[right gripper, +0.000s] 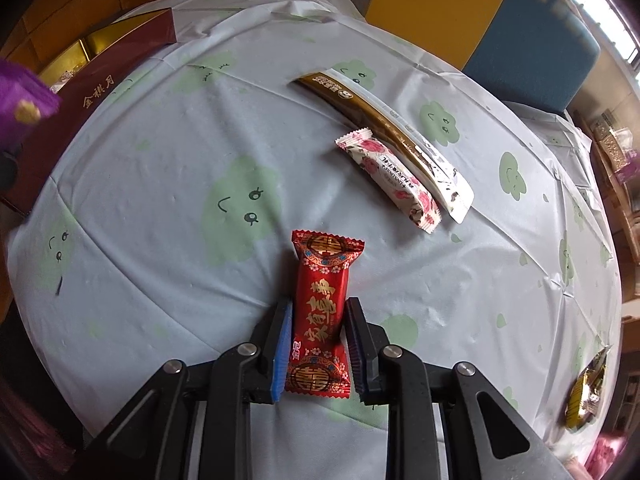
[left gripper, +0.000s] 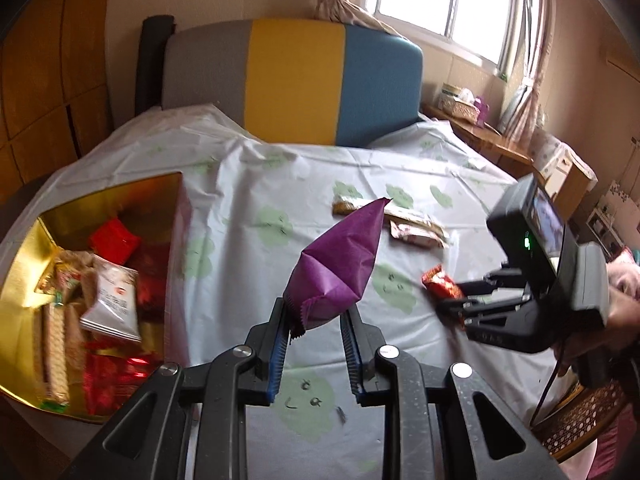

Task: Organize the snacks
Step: 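Carry the purple packet with the left tool over the tin while the right tool holds the red packet, then lower the purple packet into the tin with the left tool and release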

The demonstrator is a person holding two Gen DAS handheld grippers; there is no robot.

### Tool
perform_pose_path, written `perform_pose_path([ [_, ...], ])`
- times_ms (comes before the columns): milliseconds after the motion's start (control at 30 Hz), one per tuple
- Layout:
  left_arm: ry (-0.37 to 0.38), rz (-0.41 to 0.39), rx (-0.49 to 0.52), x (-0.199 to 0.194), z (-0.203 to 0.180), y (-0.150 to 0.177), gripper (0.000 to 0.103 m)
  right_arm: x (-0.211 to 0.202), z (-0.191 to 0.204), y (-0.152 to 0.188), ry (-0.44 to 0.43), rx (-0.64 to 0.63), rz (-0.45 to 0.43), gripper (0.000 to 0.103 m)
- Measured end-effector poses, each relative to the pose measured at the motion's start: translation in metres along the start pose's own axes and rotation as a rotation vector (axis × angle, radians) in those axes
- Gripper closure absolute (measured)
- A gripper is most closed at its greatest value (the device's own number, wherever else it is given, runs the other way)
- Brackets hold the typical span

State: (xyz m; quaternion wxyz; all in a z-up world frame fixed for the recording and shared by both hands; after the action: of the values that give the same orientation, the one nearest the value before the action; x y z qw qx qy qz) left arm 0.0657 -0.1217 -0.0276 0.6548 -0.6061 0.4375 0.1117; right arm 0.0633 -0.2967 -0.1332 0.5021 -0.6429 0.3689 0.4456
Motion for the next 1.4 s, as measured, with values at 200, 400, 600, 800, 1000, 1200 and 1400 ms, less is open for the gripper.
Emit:
perform_pose_path([
  [200, -0.058, -0.039, -0.017, -0.017, 0.019, -0.011, 0.077, -0.003, 0.001, 0.000, 0.001, -0.004, -0.005, 0.079],
  [400, -0.136, -0.071, -0.057, -0.032, 0.053, -0.017, 0.077, -0.004, 0.001, 0.000, 0.001, -0.004, -0.005, 0.079],
  [600, -0.206, -0.069, -0.121, -0.039, 0.090, -0.012, 0.077, -0.004, 0.001, 0.000, 0.004, -0.007, -0.007, 0.079],
  [800, -0.268, -0.063, -0.189, -0.044, 0.127, -0.003, 0.077, -0.004, 0.001, 0.000, 0.006, -0.009, -0.007, 0.079],
  [1000, -0.350, -0.061, -0.251, -0.053, 0.164, 0.007, 0.077, -0.005, 0.001, 0.000, 0.007, -0.013, -0.008, 0.079],
  [1200, -0.418, -0.059, -0.296, -0.061, 0.194, 0.016, 0.077, -0.005, 0.001, 0.000, 0.010, -0.016, -0.010, 0.079],
  [1400, -0.448, -0.057, -0.336, -0.066, 0.214, 0.024, 0.077, -0.005, 0.001, 0.000, 0.010, -0.015, -0.011, 0.079],
])
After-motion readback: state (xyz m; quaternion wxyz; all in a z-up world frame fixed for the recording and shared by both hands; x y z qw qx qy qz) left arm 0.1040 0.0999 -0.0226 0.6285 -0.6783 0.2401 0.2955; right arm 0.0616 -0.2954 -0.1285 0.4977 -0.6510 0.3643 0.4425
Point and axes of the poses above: each gripper's, at about its wrist camera, not at the fingertips, and x roughly the way its jaws point, z to its left, y to its underside, the point moved 6 cm from there along x, roughly the way its jaws point
